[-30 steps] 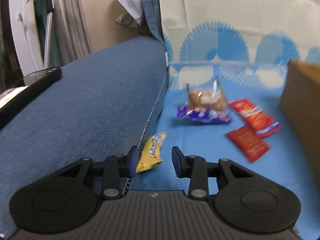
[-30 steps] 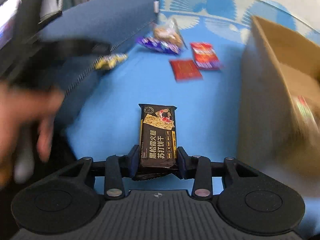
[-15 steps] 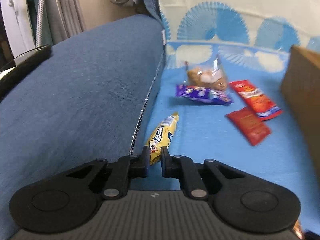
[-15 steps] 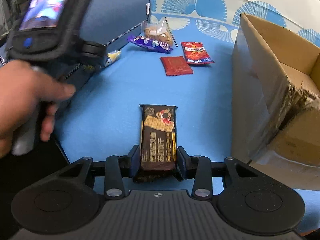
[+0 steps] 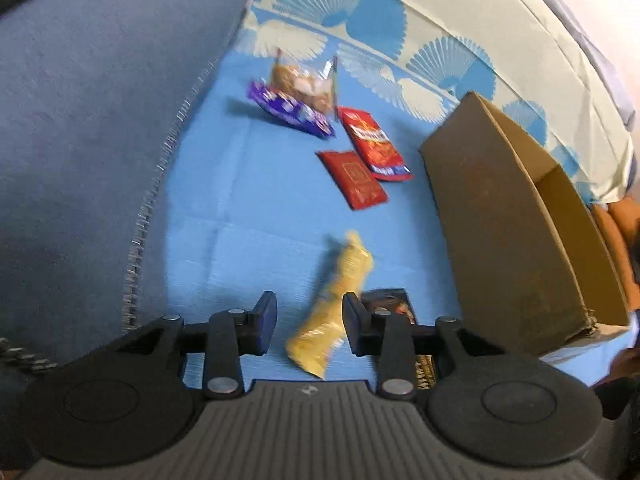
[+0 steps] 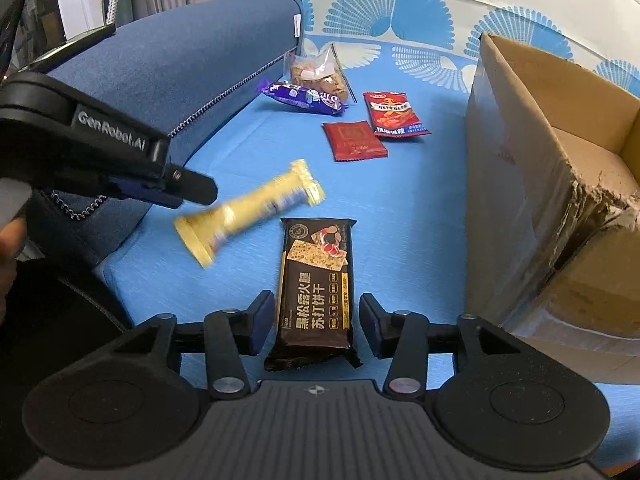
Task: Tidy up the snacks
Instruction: 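Grasp the yellow wafer stick with the left gripper while the right gripper holds the biscuit bar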
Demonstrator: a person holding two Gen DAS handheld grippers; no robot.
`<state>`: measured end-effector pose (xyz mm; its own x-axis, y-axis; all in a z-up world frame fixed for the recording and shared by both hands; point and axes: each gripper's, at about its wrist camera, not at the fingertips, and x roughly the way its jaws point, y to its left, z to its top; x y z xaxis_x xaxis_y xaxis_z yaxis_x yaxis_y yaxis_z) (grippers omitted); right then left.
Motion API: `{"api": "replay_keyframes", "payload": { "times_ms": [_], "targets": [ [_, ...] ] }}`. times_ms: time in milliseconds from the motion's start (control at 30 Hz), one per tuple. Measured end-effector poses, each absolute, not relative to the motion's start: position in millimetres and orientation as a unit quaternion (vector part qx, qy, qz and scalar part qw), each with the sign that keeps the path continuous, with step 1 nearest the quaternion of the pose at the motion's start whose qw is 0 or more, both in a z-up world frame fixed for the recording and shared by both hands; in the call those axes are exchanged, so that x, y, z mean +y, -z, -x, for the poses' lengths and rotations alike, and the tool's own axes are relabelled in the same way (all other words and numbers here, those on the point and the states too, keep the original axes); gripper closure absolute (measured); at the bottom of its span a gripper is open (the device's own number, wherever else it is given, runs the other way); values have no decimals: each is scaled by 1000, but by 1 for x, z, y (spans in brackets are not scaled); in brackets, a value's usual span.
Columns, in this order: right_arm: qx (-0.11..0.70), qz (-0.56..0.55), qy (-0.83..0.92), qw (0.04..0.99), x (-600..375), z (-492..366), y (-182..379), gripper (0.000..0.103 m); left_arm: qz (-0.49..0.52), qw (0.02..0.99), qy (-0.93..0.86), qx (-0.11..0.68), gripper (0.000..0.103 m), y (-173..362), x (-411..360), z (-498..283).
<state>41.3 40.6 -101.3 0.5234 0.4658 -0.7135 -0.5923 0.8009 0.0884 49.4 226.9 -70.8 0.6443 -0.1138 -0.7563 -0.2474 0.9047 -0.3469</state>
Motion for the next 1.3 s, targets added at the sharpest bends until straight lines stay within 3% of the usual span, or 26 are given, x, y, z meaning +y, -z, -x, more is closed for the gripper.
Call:
{"api": "replay_keyframes", "payload": {
  "times_ms": [567, 633, 700, 867, 1300],
  "targets": [
    [390, 96, -312, 861, 49, -49, 110, 53, 141, 886, -9, 442, 60, 95, 194, -88],
    [389, 98, -311, 862, 49, -49, 111, 61, 130, 889, -14, 439, 66, 95, 190, -90],
    [383, 98, -308, 865, 47, -49, 109, 62, 122, 893, -26, 432, 85, 93, 189, -87],
    [373, 91, -285, 878, 39, -50, 102, 62, 132, 900, -30, 414, 86, 86, 194, -79],
    [410, 78, -277, 865, 36, -57, 106, 61, 142, 879, -11, 455, 82, 97, 191, -88]
  ]
}}
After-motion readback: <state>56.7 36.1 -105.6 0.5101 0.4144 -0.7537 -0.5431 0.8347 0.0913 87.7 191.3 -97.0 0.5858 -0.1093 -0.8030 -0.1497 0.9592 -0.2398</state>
